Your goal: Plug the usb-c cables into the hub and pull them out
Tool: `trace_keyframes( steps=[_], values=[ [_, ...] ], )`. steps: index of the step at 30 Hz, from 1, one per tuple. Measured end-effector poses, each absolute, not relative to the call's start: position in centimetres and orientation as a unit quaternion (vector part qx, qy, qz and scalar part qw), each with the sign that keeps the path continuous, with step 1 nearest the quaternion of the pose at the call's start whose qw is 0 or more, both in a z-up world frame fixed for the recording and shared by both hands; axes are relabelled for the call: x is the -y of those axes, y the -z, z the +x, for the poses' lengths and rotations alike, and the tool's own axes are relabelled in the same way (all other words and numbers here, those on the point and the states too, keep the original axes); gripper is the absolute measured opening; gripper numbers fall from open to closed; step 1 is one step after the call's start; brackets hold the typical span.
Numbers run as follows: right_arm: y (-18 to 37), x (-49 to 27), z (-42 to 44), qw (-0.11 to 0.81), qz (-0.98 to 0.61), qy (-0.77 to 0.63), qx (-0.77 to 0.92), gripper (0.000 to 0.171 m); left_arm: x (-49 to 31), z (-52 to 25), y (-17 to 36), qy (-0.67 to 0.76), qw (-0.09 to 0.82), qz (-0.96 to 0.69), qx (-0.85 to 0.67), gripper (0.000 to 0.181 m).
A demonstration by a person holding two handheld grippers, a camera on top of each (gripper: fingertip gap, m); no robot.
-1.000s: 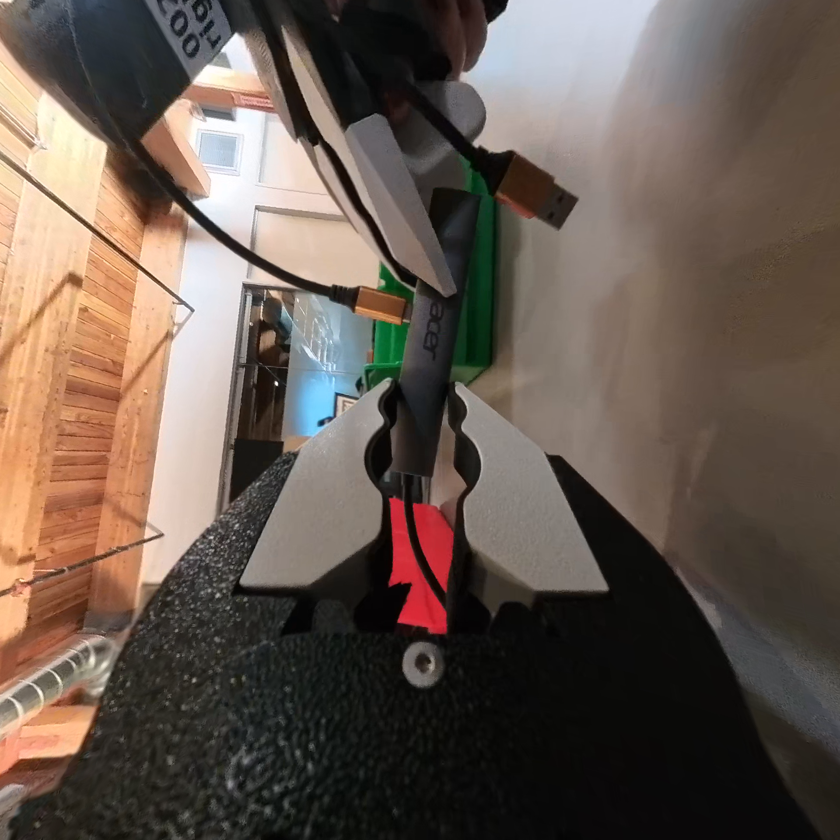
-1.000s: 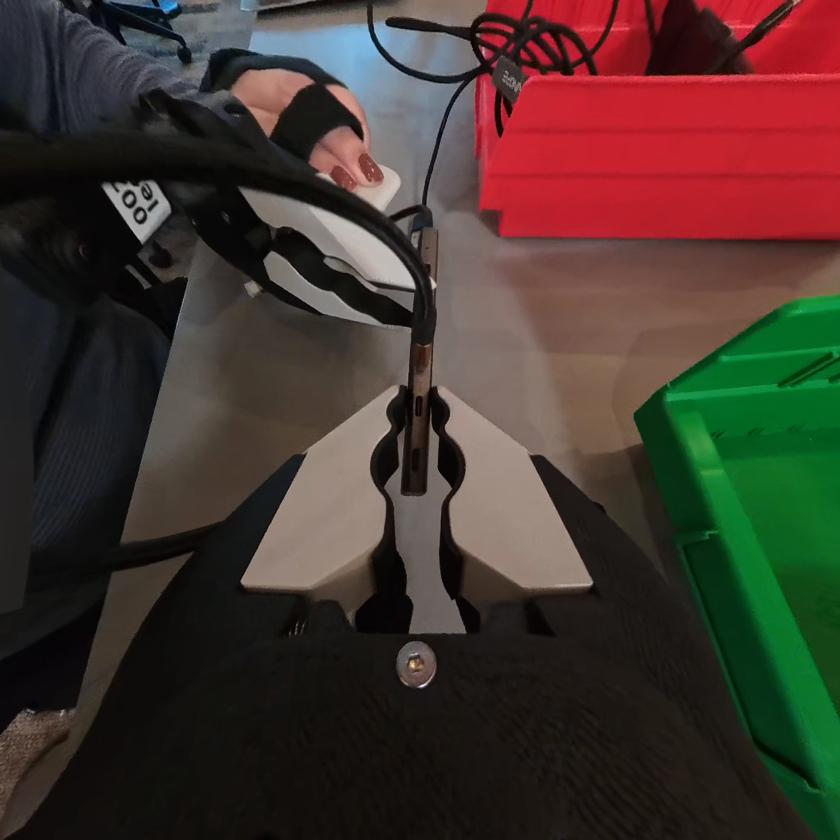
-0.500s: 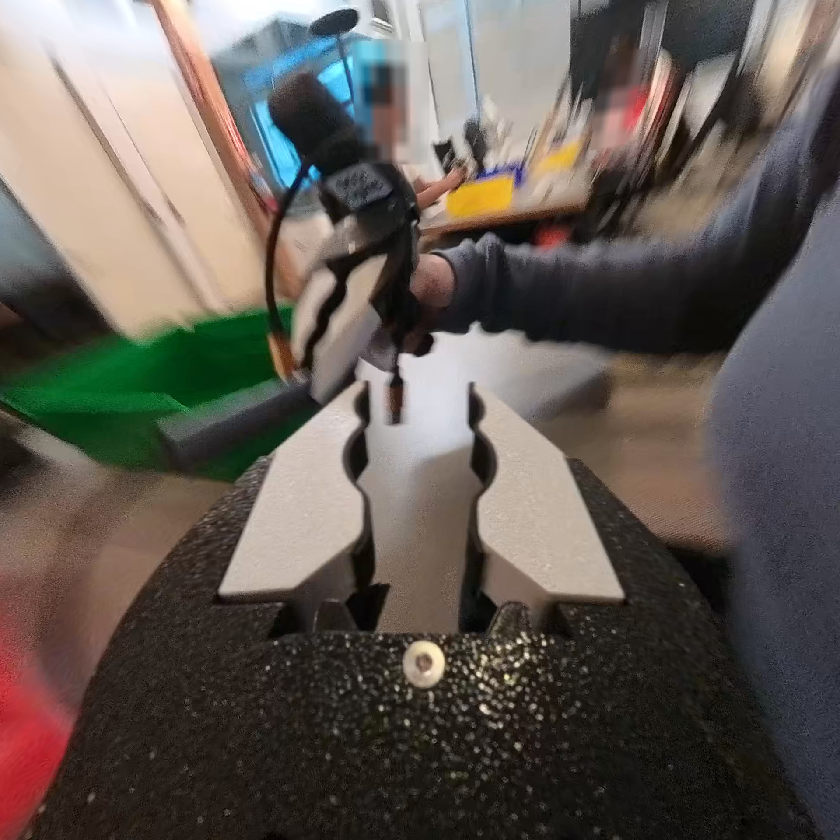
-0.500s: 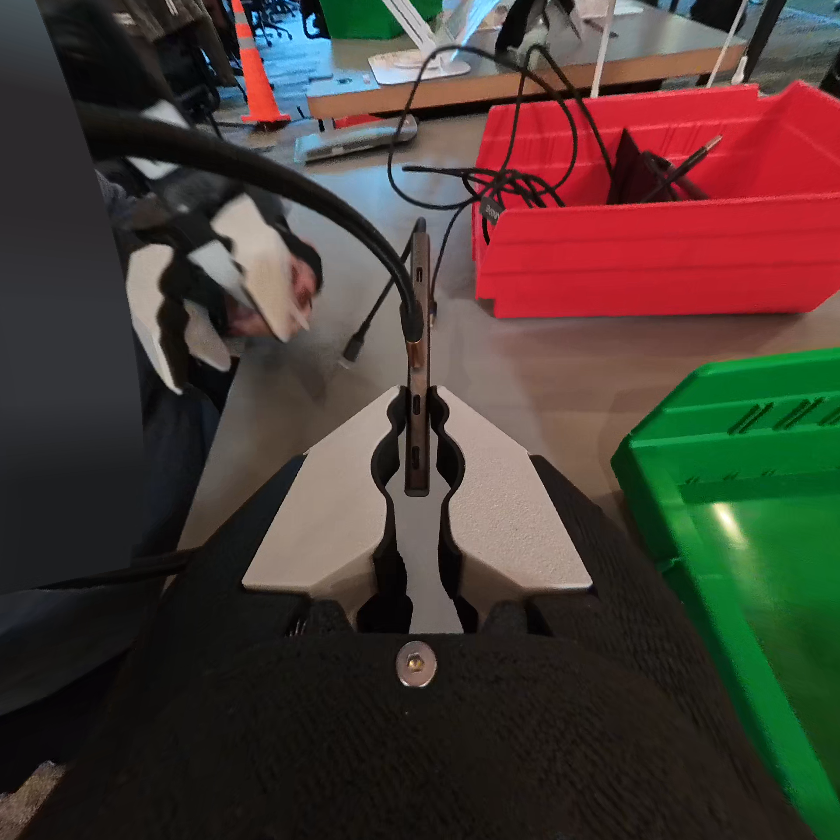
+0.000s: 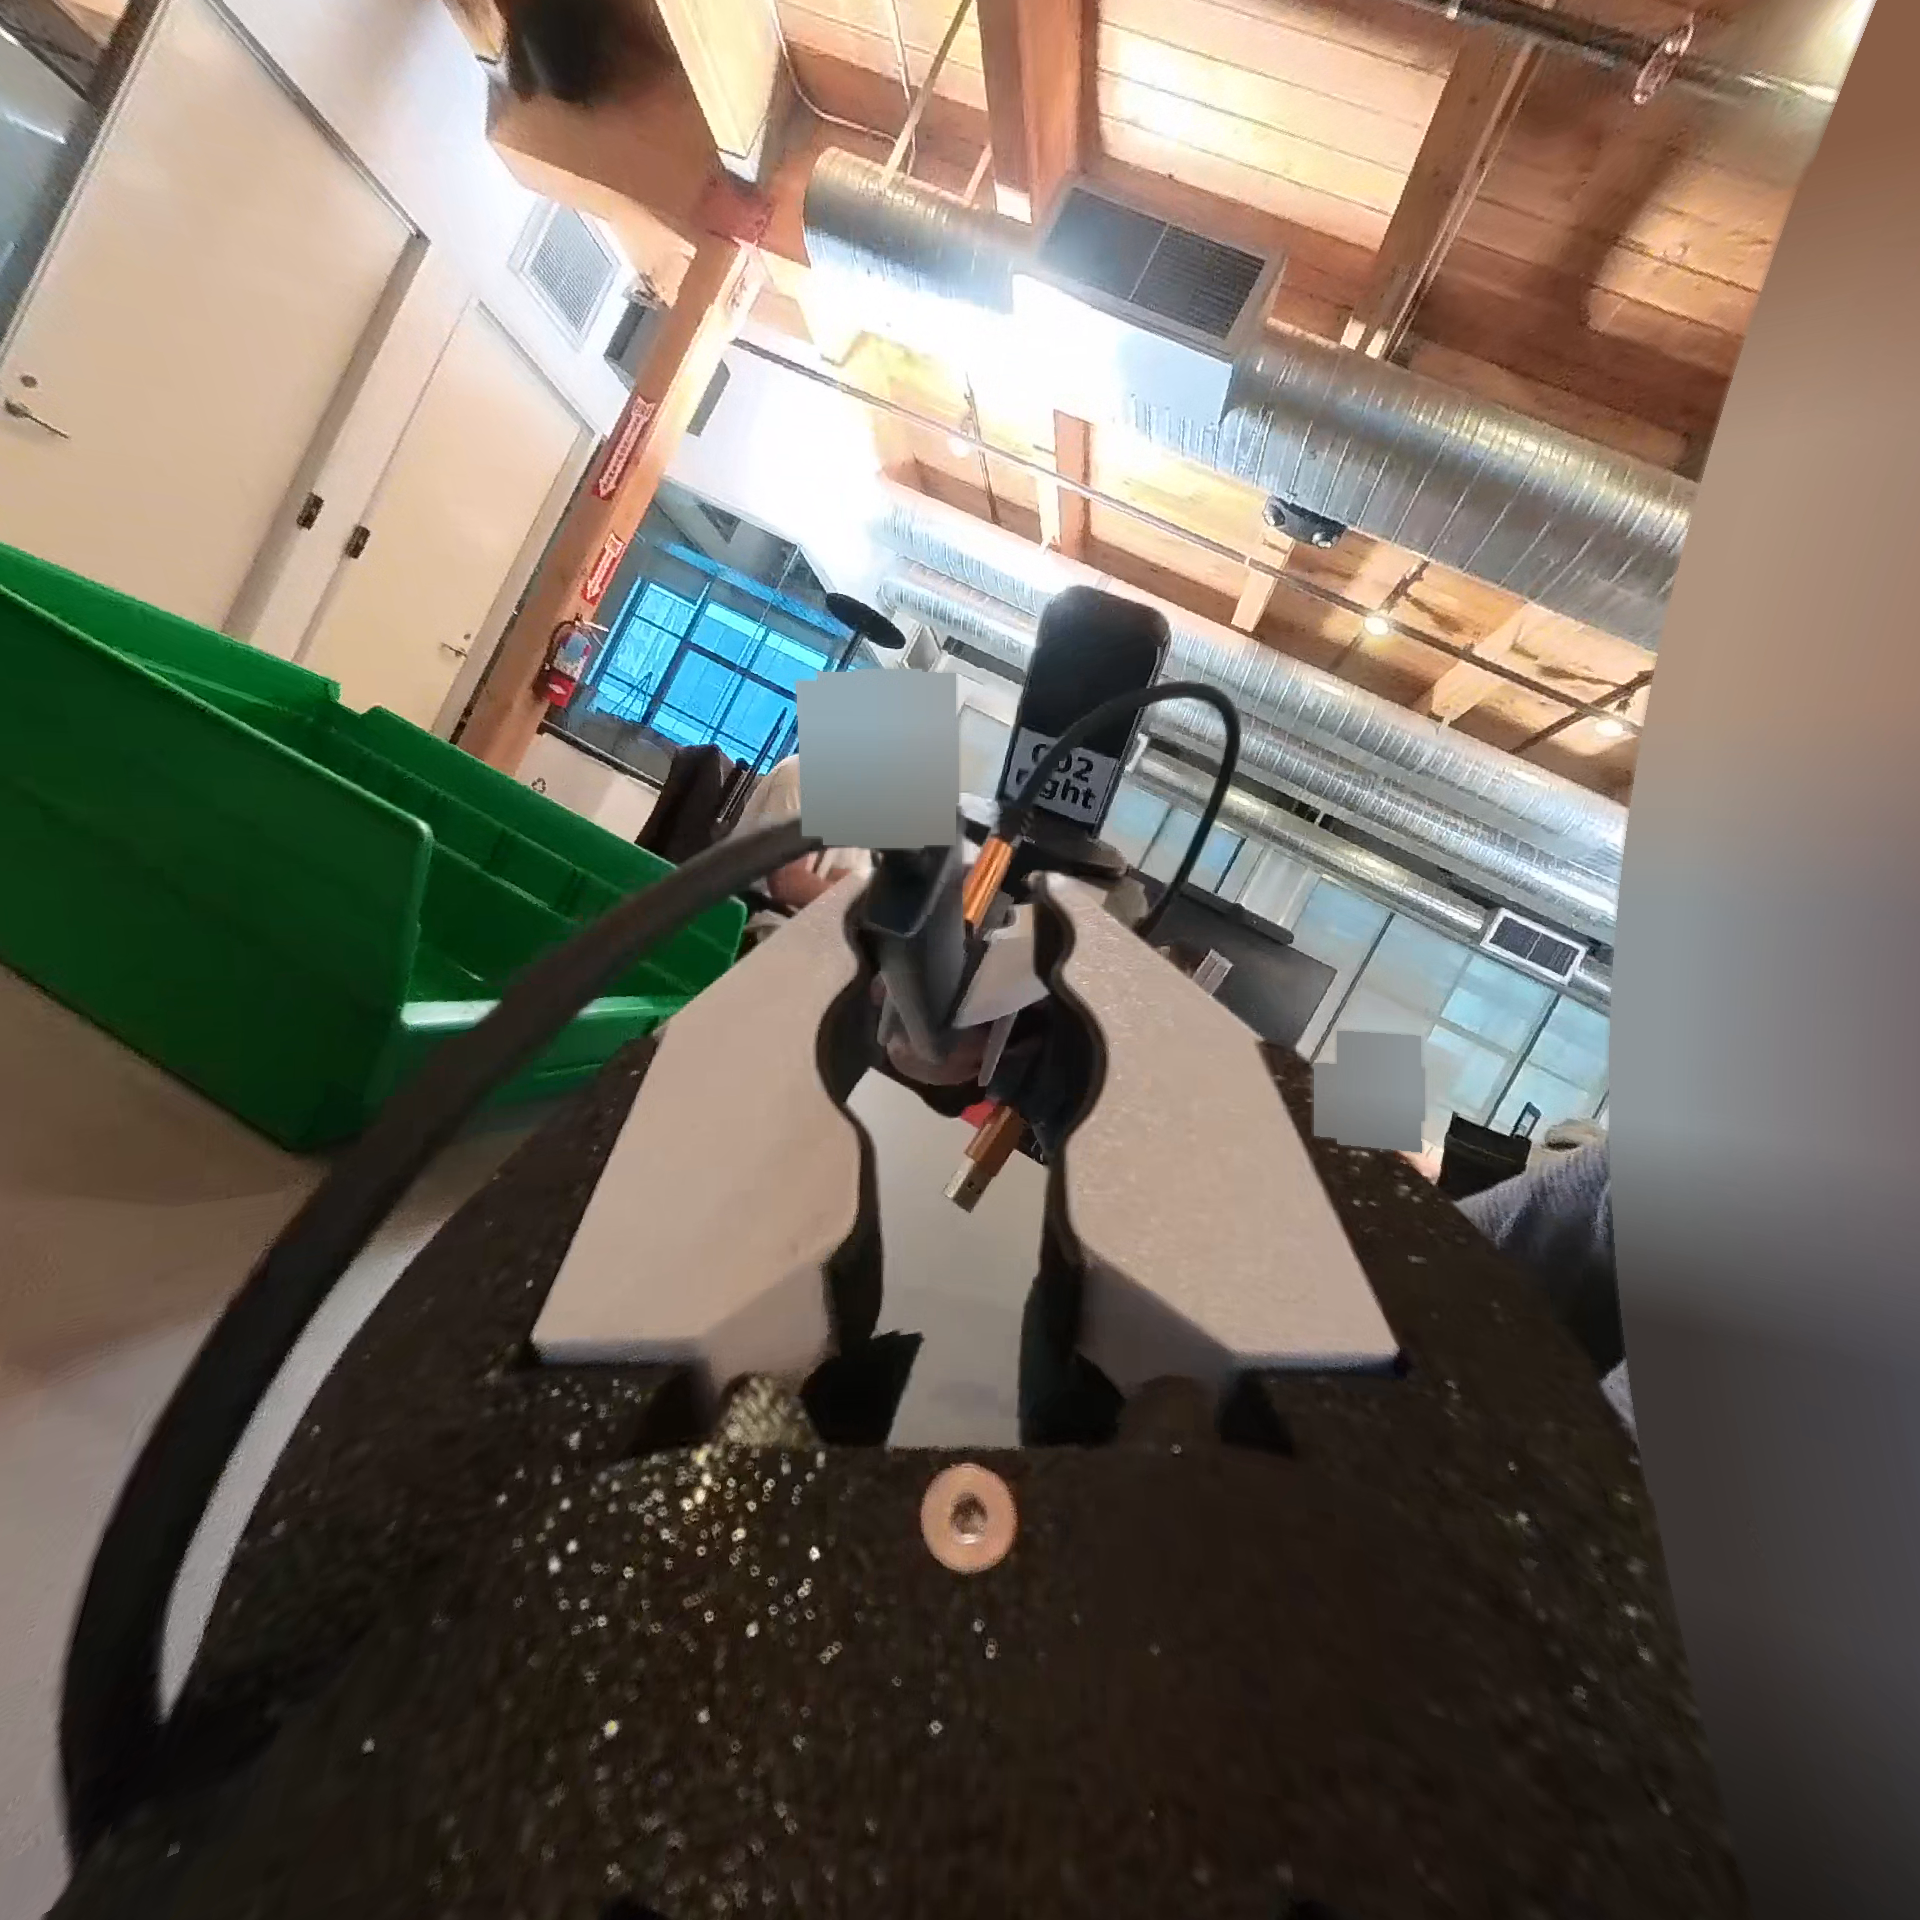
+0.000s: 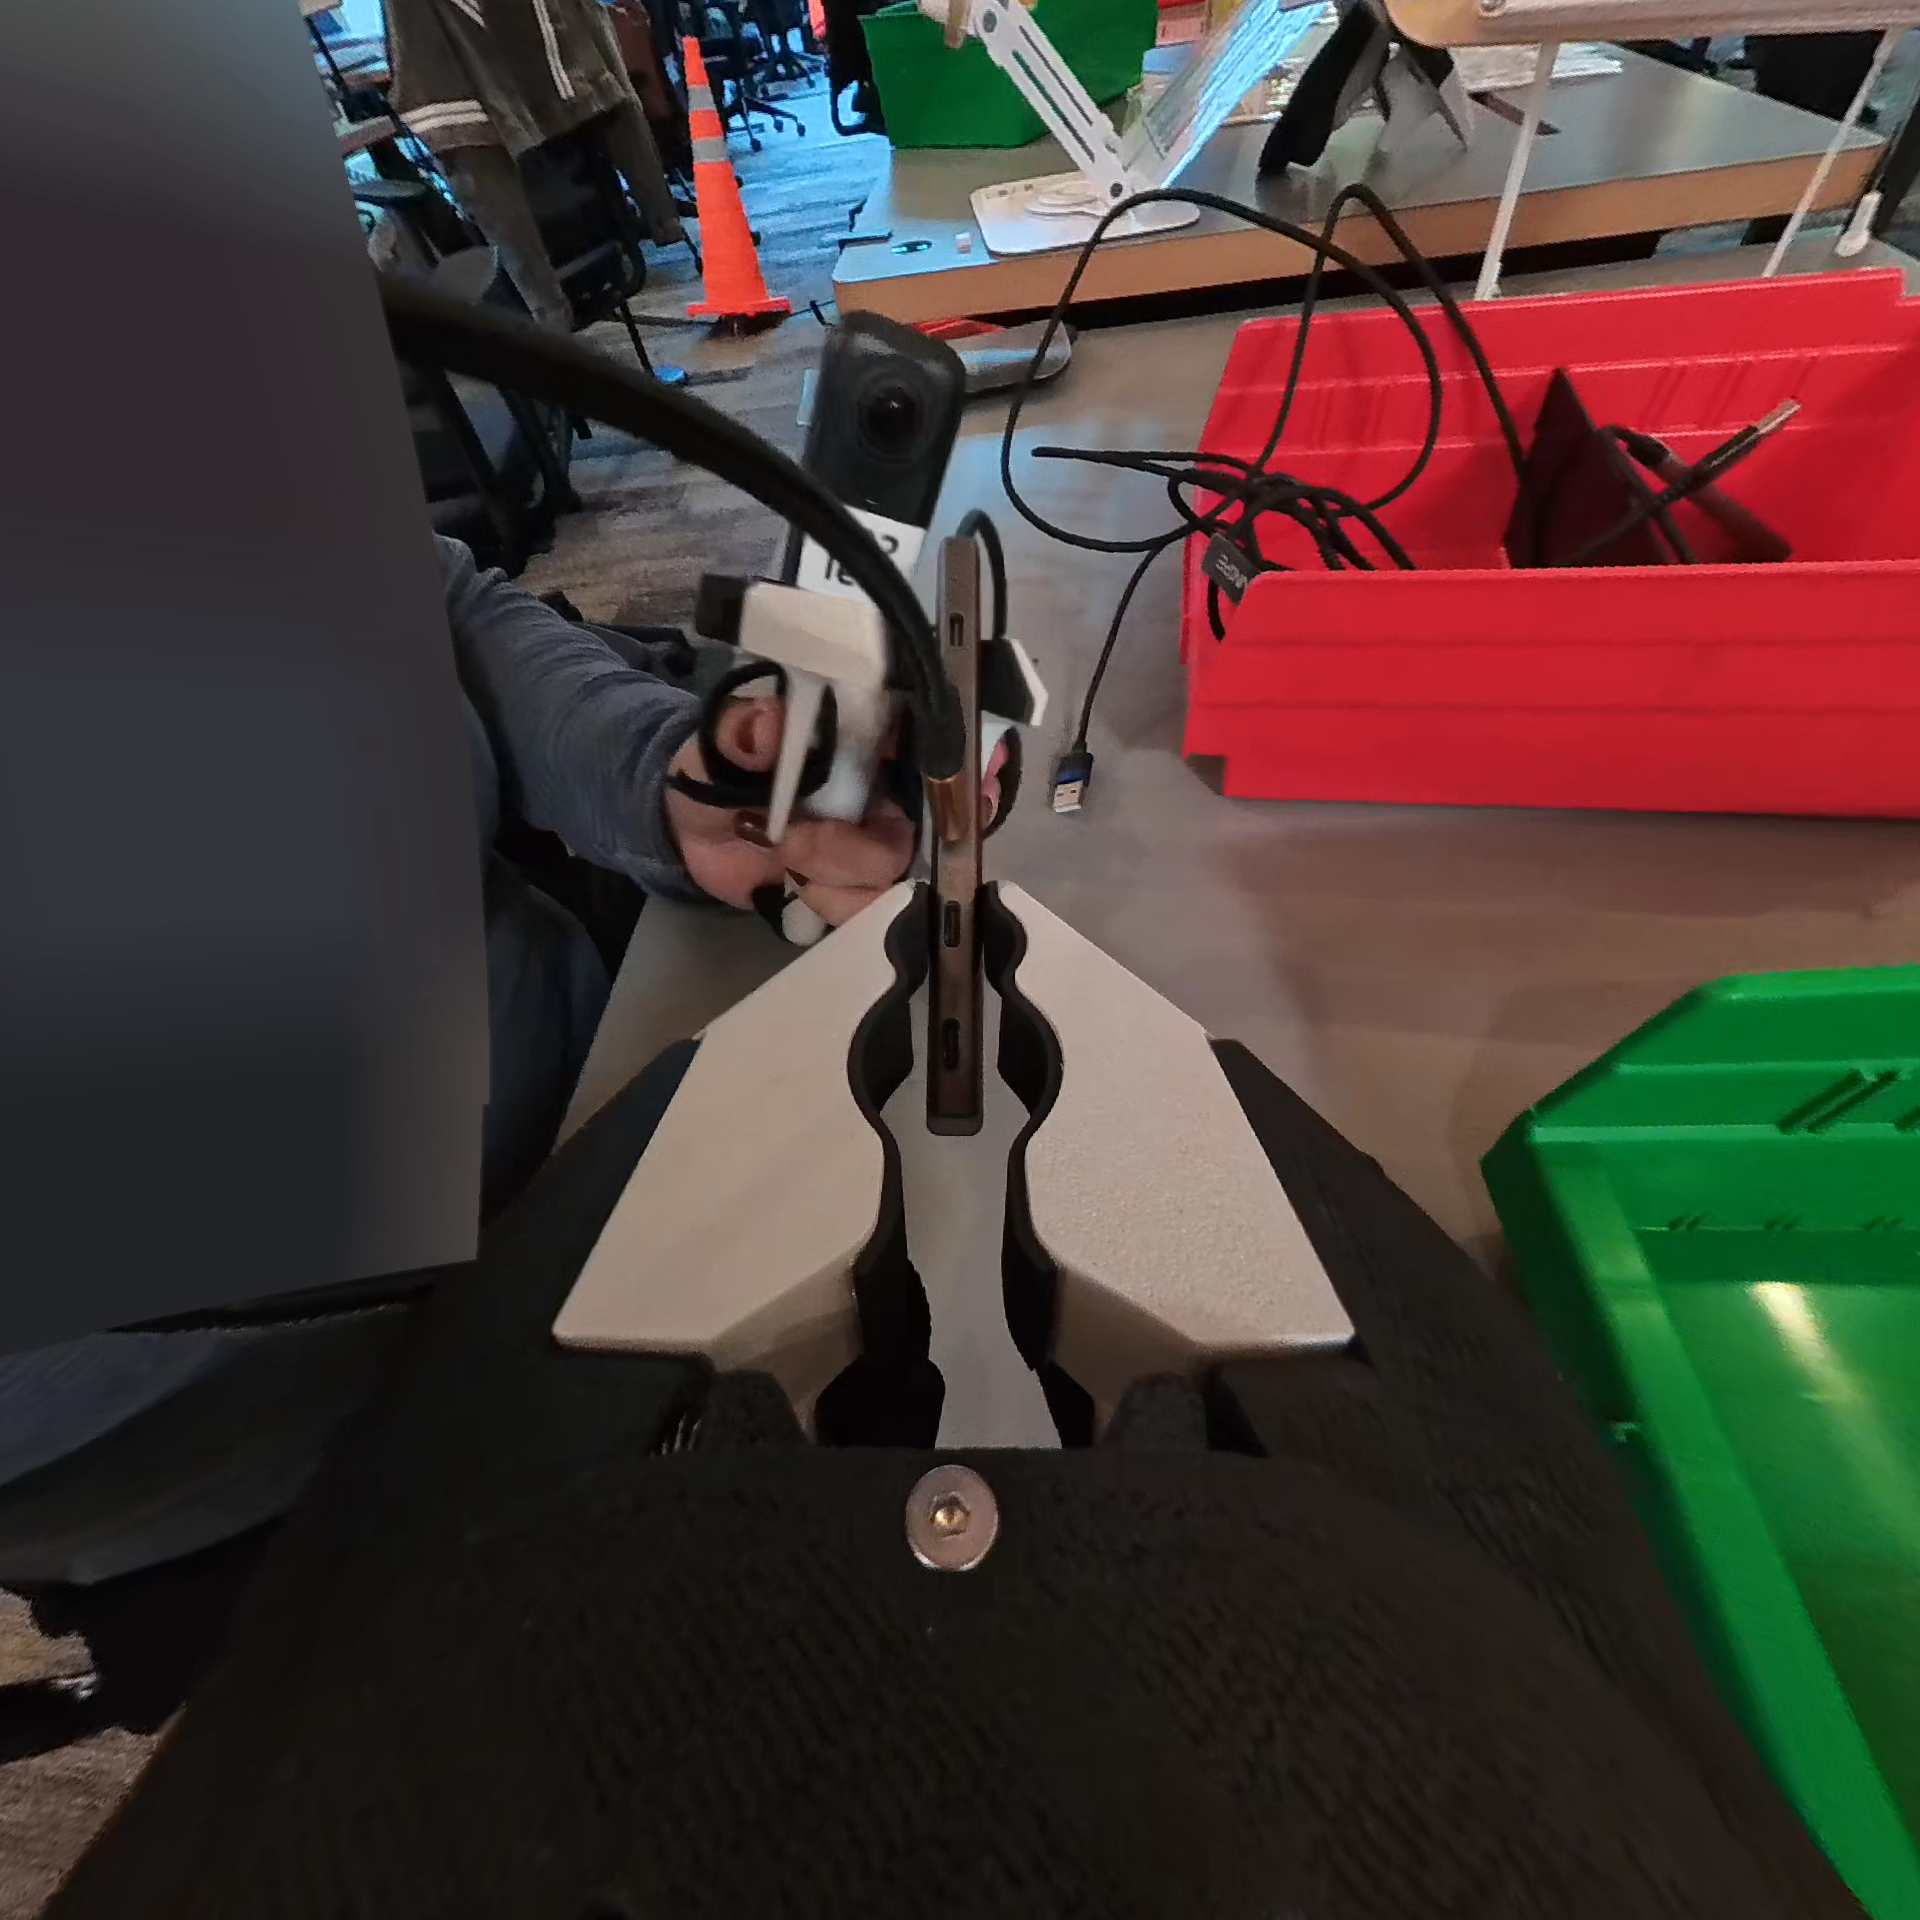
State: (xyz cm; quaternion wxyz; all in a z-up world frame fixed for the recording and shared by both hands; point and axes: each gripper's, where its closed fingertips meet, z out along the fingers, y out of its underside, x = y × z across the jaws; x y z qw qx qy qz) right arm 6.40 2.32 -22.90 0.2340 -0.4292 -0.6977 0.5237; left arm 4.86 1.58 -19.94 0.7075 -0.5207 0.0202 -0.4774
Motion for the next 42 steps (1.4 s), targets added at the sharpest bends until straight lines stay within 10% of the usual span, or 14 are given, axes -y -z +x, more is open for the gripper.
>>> trace_keyframes(
  steps=[7, 11, 18, 42],
  values=[
    [22.5, -1.8, 6.4, 0.229, -0.425, -0.538, 0.691, 0.009, -1.3, 4.6, 19.6, 0.484, 0.71, -0.51, -0.039, 0.008],
    [20.8, -2.9, 5.7, 0.277, -0.435, -0.541, 0.665, 0.055, -1.2, 4.4, 19.2, 0.479, 0.718, -0.502, -0.041, 0.008],
    [19.5, -2.3, 5.5, 0.287, -0.415, -0.568, 0.65, 0.008, -1.3, 4.4, 18.9, 0.473, 0.722, -0.503, -0.045, 0.007],
    [17.2, -0.1, 3.6, 0.359, -0.381, -0.734, 0.432, 0.004, -0.8, 2.2, 13.0, 0.51, 0.773, -0.378, 0.001, 0.006]
  ],
)
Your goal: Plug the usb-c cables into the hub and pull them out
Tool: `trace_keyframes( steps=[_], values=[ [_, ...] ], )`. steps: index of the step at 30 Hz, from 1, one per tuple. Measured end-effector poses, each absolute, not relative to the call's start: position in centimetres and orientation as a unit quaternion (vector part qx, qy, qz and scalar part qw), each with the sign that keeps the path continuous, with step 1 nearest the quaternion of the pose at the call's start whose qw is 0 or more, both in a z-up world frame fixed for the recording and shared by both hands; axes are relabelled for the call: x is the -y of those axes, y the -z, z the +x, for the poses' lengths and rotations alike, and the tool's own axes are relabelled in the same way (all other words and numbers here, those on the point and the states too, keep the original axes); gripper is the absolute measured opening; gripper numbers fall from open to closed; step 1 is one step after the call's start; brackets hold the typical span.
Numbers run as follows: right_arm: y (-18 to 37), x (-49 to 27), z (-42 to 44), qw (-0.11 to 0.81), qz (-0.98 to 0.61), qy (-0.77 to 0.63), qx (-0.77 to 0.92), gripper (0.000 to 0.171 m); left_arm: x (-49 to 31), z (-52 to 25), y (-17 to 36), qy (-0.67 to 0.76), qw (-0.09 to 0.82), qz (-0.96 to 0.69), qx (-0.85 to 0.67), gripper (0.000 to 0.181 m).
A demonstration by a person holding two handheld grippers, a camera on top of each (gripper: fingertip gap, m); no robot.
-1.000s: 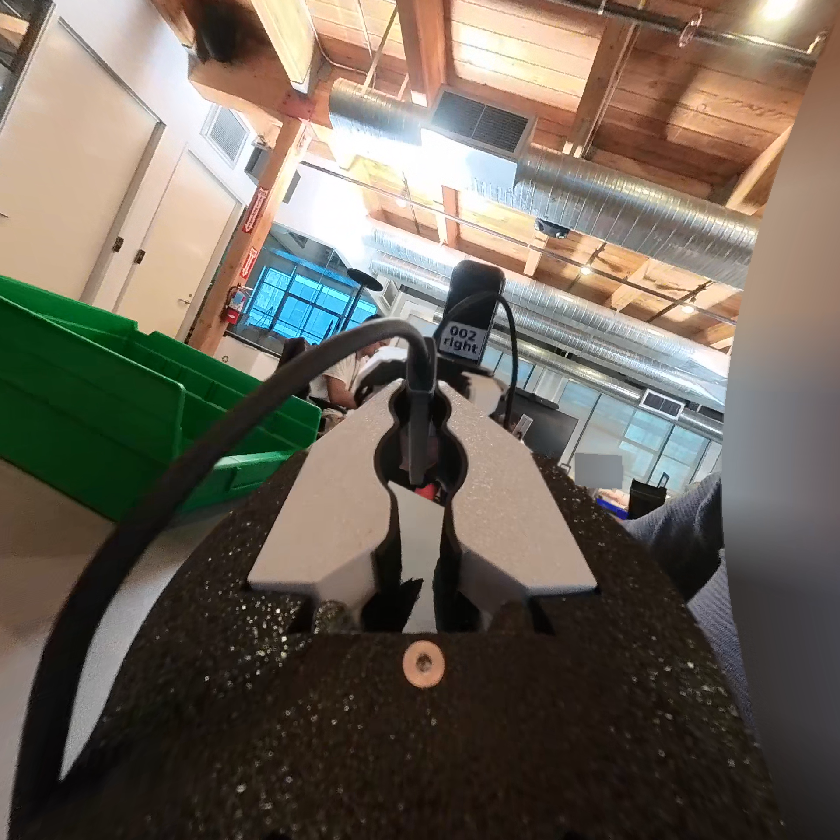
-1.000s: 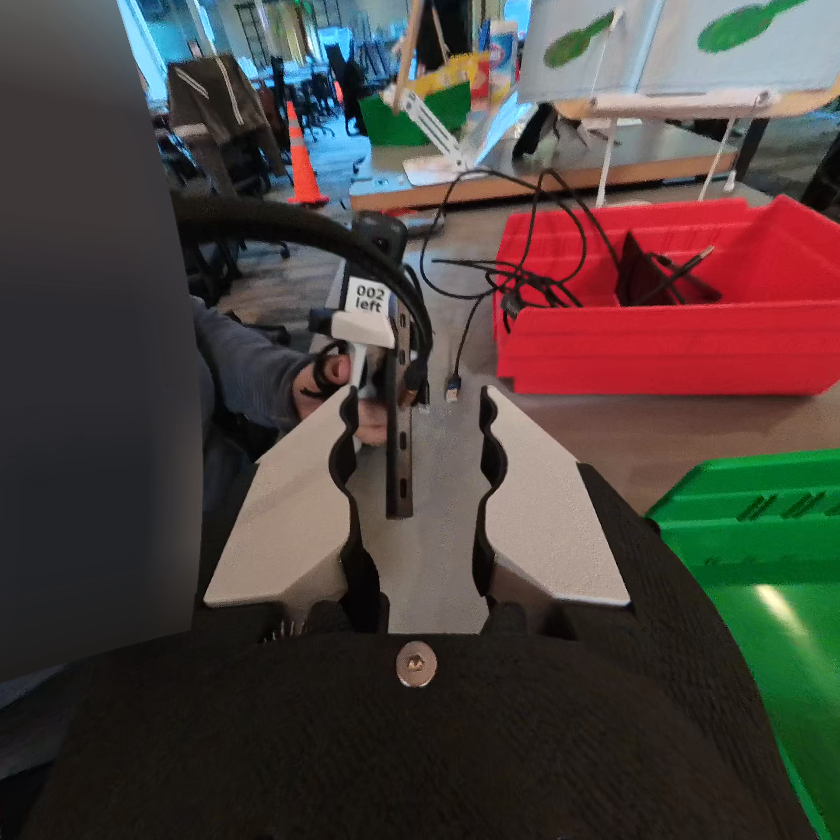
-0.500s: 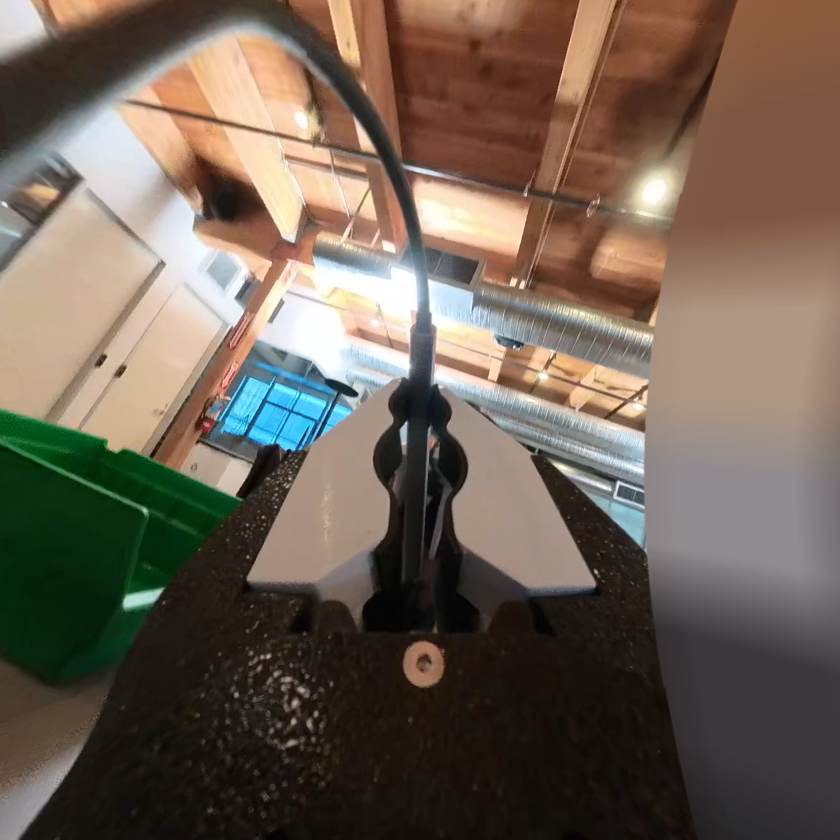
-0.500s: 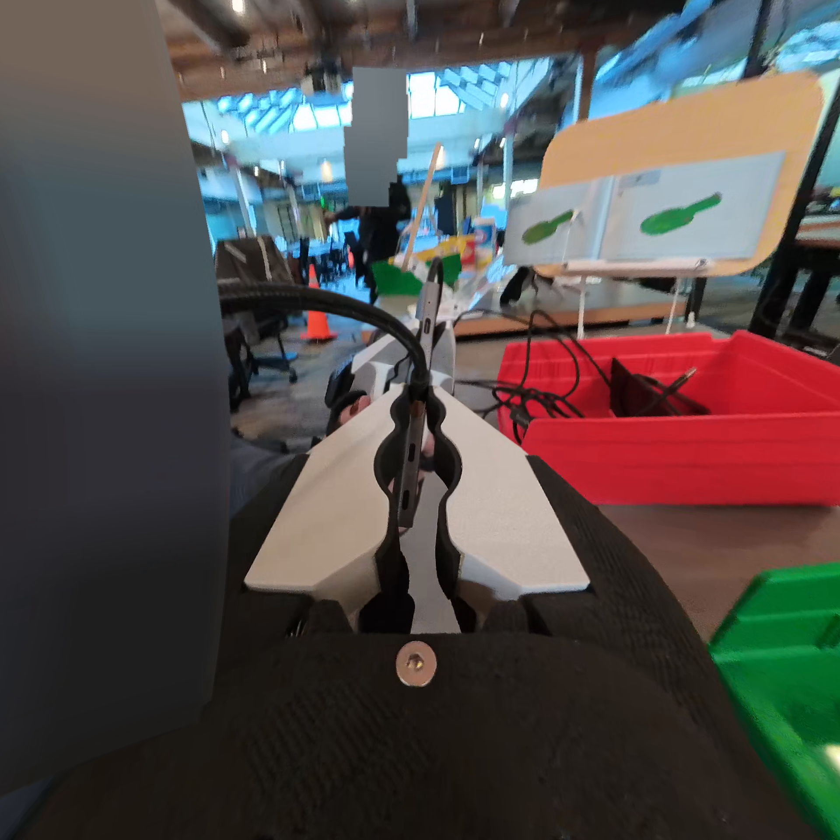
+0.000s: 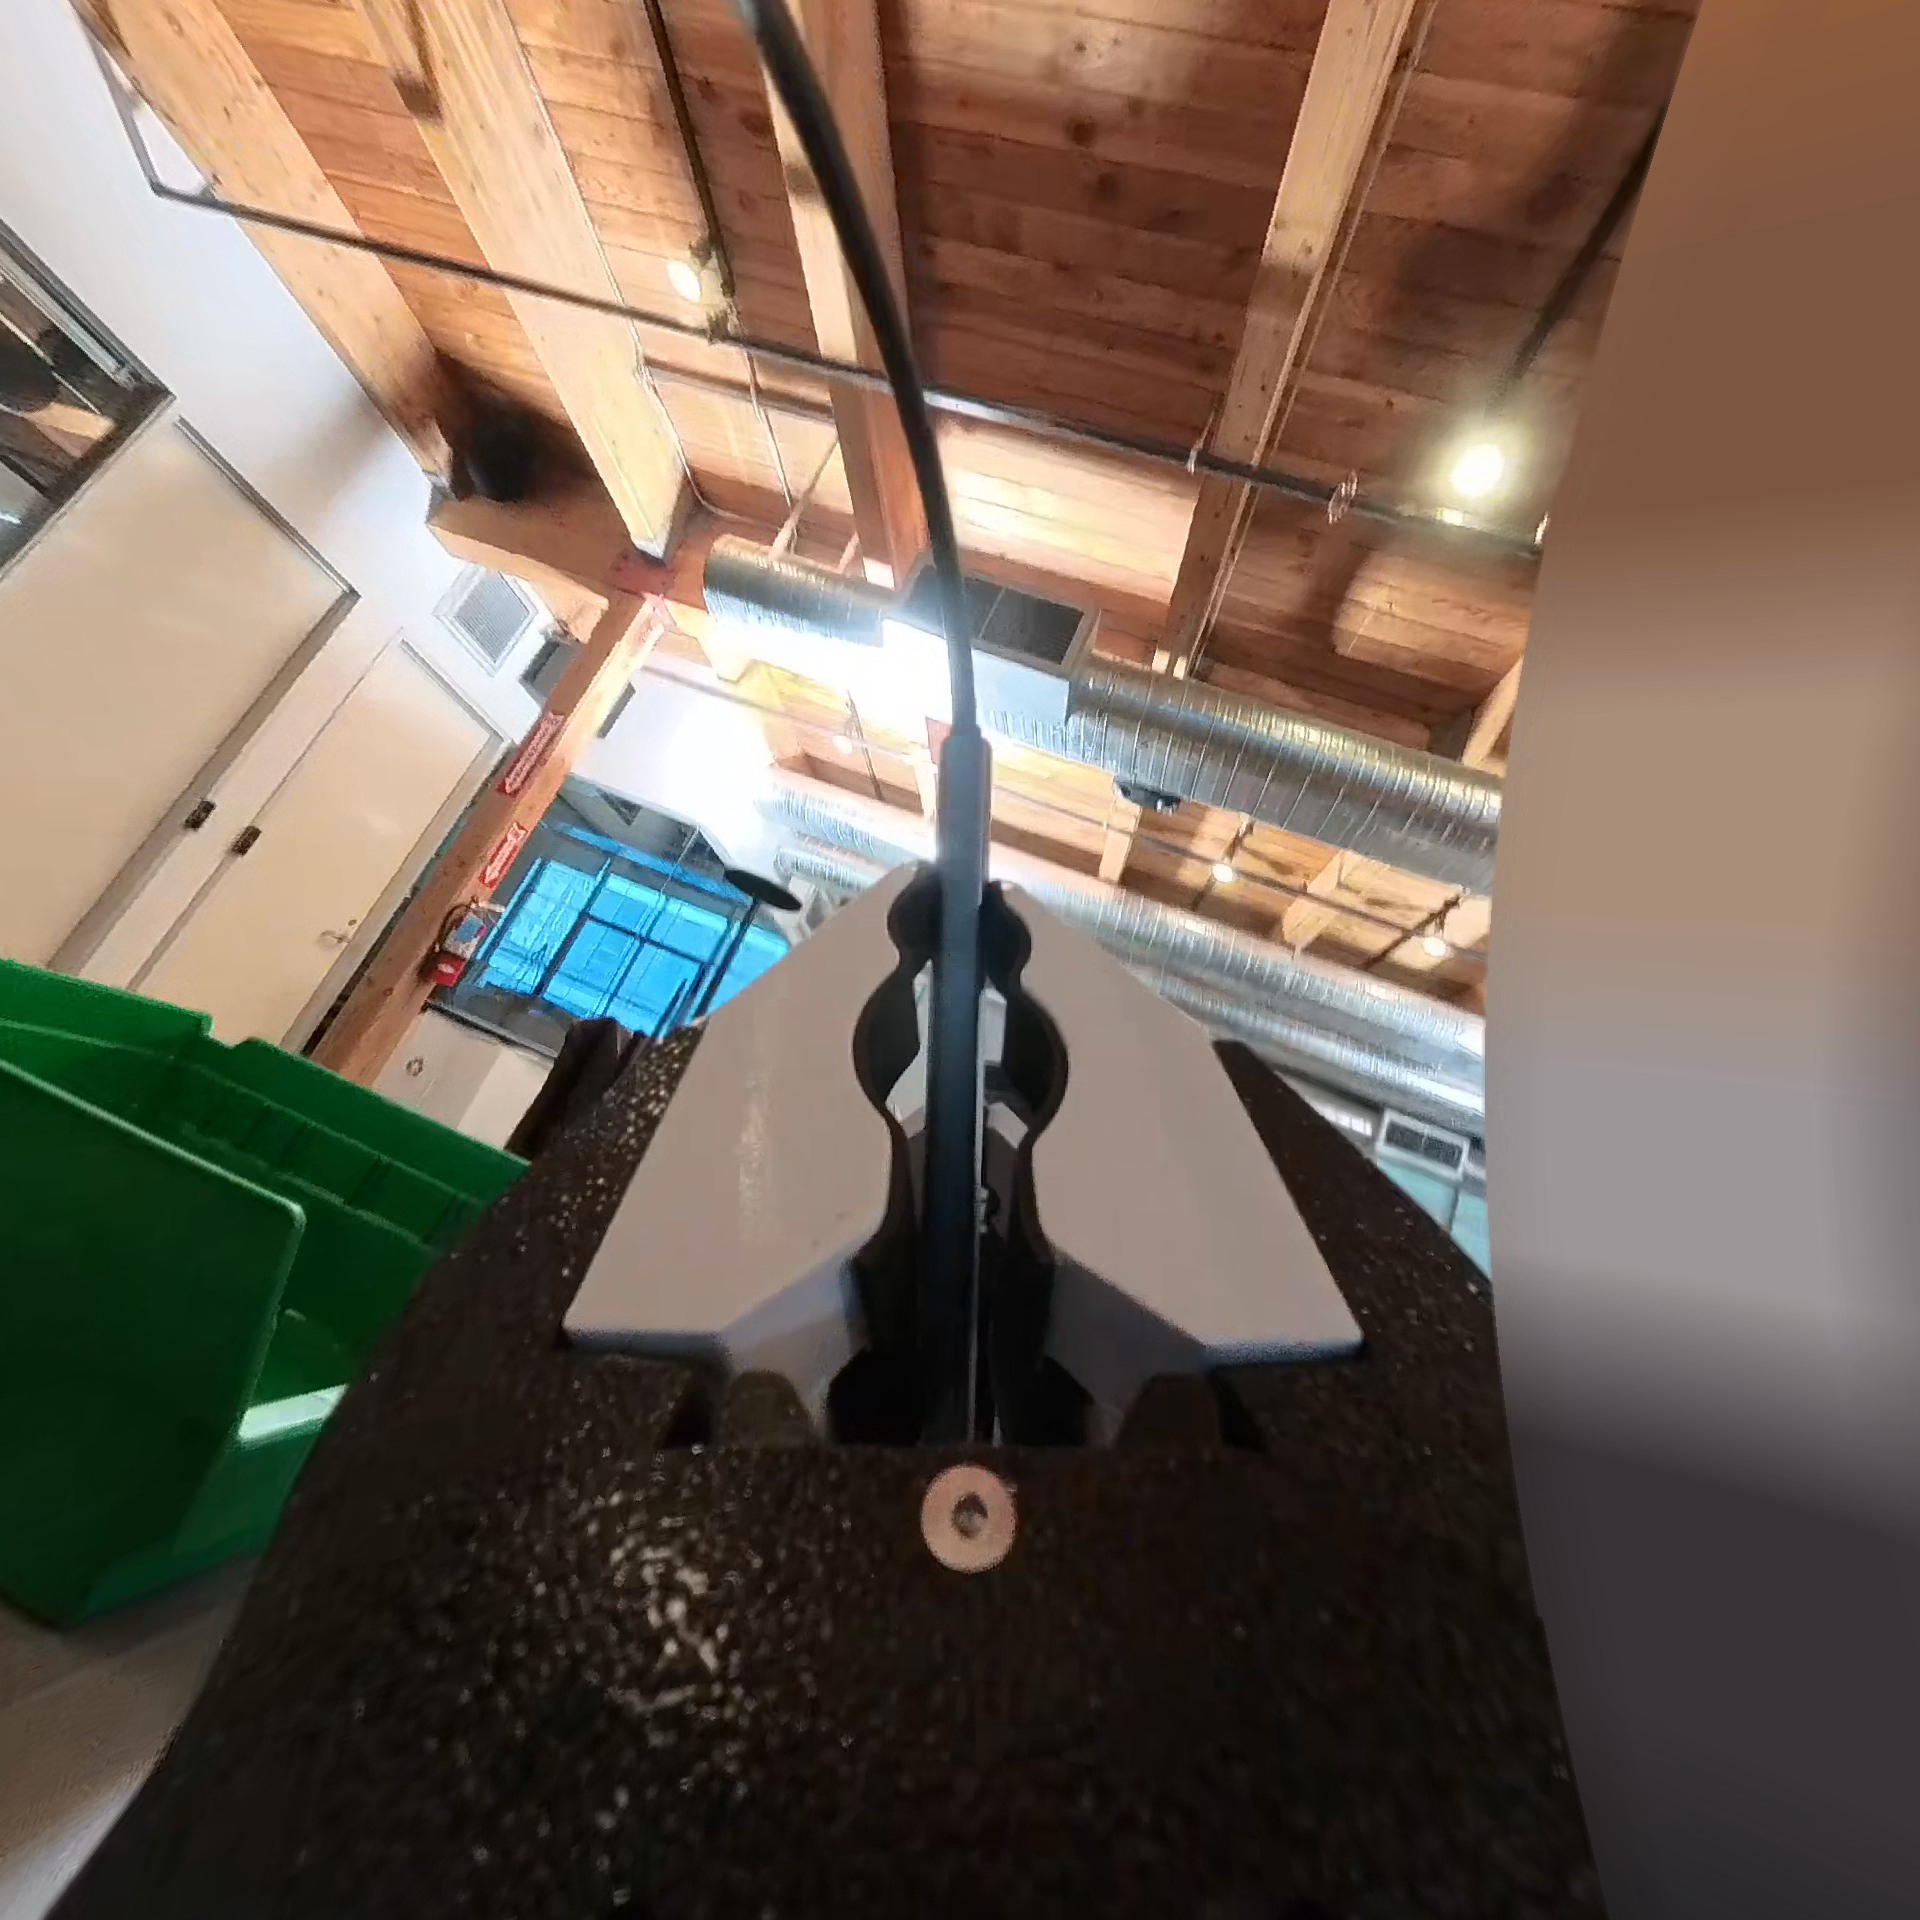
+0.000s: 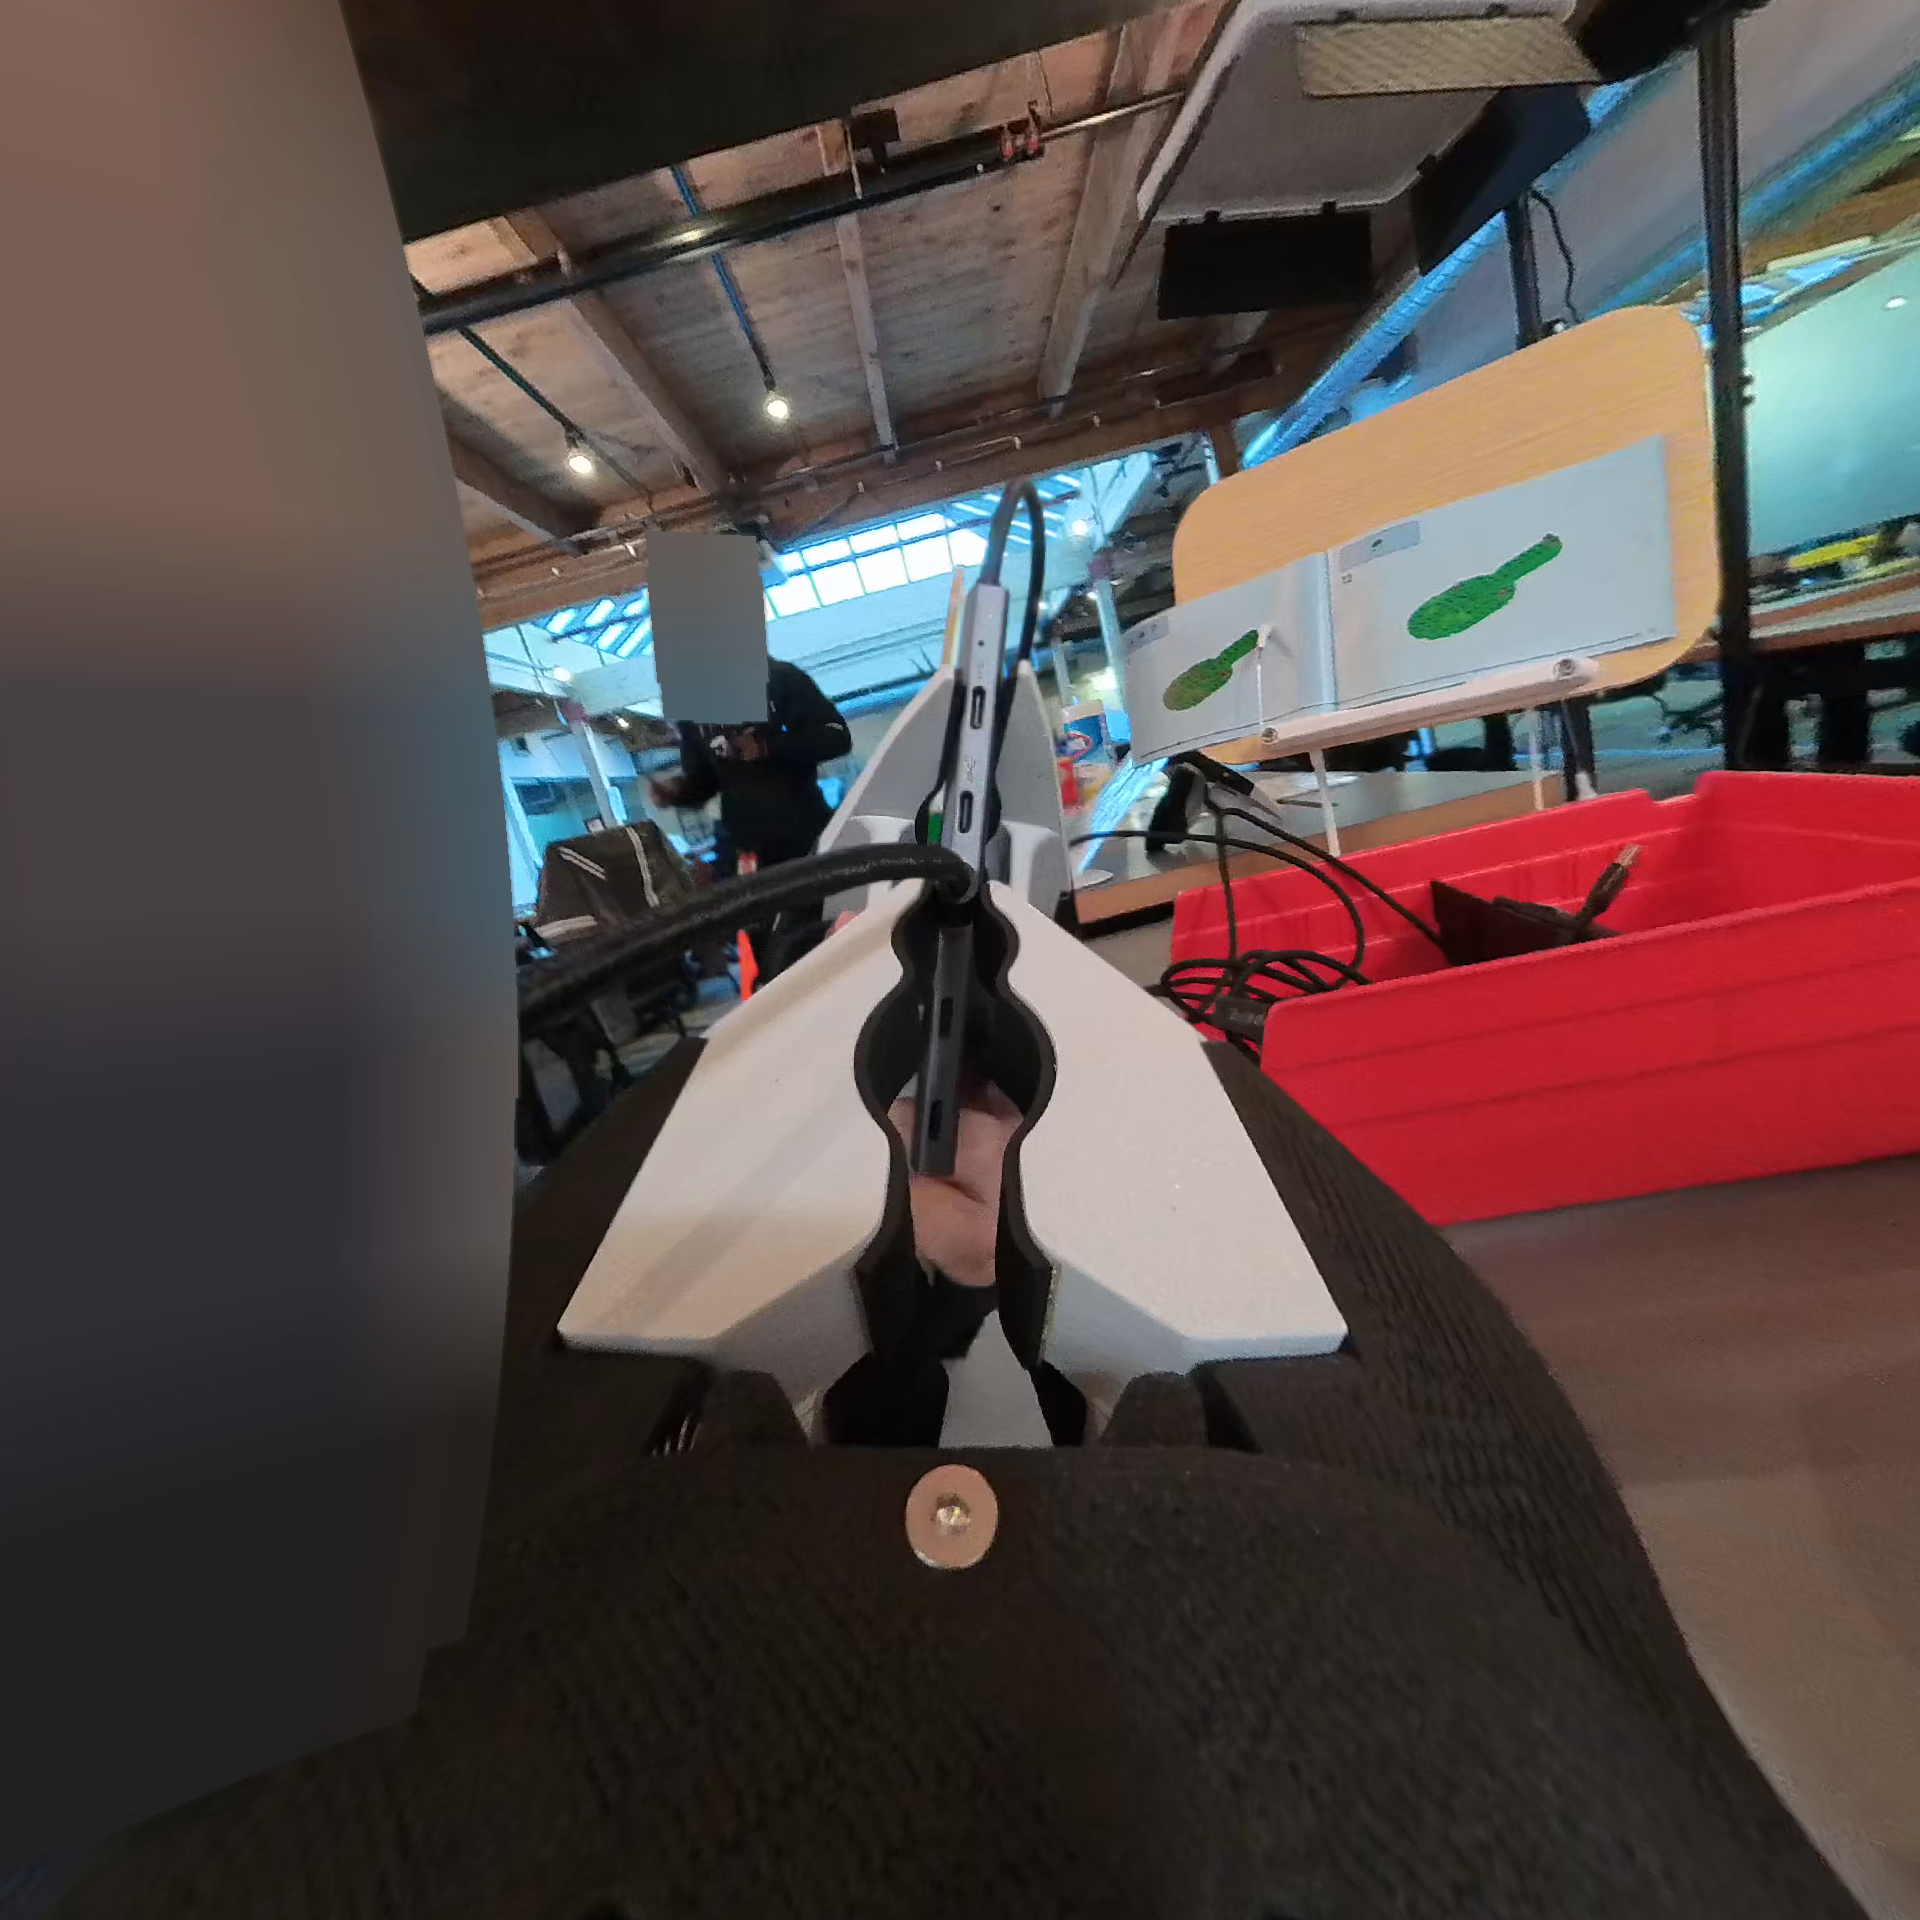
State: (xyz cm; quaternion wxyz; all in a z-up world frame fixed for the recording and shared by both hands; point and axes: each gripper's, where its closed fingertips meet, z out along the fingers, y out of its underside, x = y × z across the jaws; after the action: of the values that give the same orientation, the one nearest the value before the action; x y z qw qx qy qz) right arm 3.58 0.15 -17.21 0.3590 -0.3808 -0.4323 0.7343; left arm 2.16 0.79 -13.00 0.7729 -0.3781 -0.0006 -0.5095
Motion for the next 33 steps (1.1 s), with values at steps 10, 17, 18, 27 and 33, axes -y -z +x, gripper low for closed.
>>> trace_keyframes(
  steps=[10, 17, 18, 27, 33],
  values=[
    [16.9, -2.1, 4.9, 0.335, -0.381, -0.785, 0.355, 0.004, -1.8, 3.7, 14.1, 0.48, 0.718, -0.5, -0.058, 0.017],
    [16.8, -2.2, 5.3, 0.339, -0.379, -0.779, 0.367, 0.004, -1.2, 4.6, 16.8, 0.45, 0.664, -0.587, -0.111, 0.007],
    [16.8, -2.0, 5.3, 0.34, -0.379, -0.776, 0.373, 0.004, -1.1, 4.6, 16.8, 0.445, 0.666, -0.587, -0.121, 0.007],
    [16.1, -1.1, 5.5, 0.339, -0.371, -0.774, 0.385, 0.005, -0.3, 5.0, 15.9, 0.502, 0.687, -0.516, -0.093, 0.007],
    [16.6, -1.3, 5.2, 0.347, -0.385, -0.762, 0.389, 0.005, -0.6, 4.6, 16.4, 0.507, 0.692, -0.508, -0.074, 0.007]
  ],
)
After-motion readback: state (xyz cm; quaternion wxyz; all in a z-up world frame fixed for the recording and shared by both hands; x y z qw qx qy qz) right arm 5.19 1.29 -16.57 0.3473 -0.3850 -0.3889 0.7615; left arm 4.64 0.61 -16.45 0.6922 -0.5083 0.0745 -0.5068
